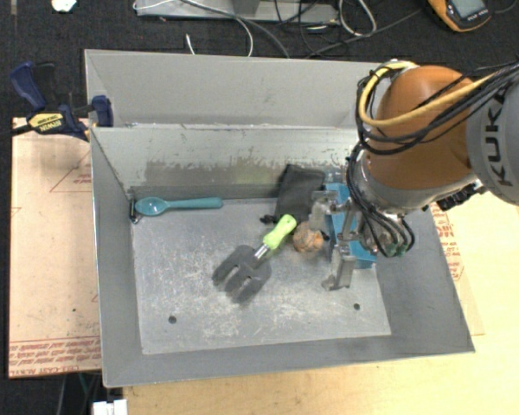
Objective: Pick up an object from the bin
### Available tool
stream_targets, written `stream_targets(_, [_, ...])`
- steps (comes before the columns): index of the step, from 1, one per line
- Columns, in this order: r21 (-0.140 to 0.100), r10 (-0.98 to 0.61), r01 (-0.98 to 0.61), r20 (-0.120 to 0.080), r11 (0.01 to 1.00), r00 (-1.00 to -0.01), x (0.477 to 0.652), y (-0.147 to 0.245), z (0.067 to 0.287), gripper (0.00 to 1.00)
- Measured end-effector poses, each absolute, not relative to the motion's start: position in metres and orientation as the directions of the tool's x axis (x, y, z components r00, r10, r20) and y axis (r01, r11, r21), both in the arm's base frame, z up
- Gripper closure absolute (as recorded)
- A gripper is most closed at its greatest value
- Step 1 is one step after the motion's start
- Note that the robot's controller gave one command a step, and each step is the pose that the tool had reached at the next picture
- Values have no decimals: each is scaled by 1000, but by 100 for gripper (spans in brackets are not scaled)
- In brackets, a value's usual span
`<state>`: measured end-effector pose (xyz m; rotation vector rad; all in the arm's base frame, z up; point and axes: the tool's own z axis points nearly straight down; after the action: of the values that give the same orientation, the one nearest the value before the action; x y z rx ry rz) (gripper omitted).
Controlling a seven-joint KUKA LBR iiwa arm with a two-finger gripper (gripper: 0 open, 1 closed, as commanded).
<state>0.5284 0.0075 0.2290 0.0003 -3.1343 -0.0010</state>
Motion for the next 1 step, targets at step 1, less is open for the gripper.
stream_targets(1, [1, 0, 0, -1, 1000, -1000, 530, 7, 234, 0])
